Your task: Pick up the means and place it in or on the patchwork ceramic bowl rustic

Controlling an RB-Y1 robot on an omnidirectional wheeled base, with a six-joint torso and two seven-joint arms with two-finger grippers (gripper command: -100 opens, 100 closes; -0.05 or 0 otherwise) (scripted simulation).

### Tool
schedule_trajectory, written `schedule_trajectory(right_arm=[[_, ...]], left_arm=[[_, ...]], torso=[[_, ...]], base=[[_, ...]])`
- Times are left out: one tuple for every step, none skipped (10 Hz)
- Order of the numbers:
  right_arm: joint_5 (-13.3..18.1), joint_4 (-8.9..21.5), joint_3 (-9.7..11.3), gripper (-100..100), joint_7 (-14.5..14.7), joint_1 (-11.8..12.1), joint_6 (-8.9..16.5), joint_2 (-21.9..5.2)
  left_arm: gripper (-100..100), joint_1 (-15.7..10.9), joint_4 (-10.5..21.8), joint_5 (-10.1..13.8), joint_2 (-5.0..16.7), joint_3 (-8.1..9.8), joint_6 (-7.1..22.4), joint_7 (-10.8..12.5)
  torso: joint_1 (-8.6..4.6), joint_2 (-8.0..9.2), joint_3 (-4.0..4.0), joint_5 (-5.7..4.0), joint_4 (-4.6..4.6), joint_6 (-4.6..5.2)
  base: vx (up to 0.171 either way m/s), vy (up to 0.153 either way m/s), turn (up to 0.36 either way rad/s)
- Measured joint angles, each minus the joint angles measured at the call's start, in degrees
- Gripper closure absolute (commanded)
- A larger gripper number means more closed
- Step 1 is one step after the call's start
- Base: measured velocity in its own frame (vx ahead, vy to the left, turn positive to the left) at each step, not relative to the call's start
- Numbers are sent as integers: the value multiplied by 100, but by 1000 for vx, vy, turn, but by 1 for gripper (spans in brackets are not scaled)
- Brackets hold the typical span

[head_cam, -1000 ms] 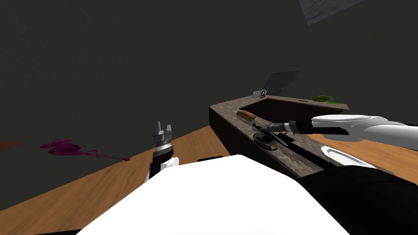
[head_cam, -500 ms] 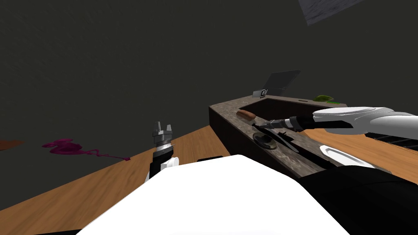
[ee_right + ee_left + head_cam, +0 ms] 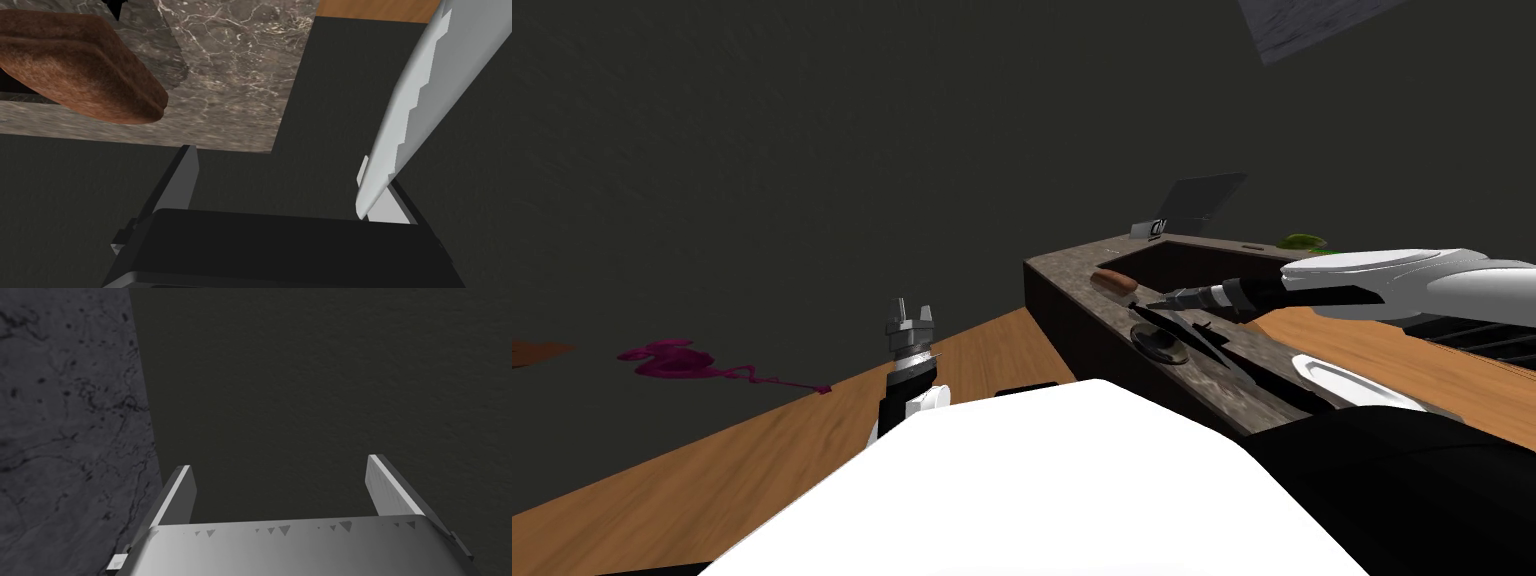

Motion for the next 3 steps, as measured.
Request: schedule_trajectory(right_arm=[[0, 0, 0, 0, 0, 0, 0, 0], [0, 0, 0, 0, 0, 0, 0, 0], [0, 0, 0, 0, 0, 0, 0, 0]], left_arm=[[0, 0, 0, 0, 0, 0, 0, 0], [0, 0, 0, 0, 0, 0, 0, 0], [0, 0, 0, 0, 0, 0, 0, 0]], torso=[[0, -2, -1, 0, -1, 0], [0, -3, -2, 0, -1, 0], [0, -3, -2, 0, -1, 0]], base=[[0, 0, 0], [0, 0, 0], [0, 0, 0]])
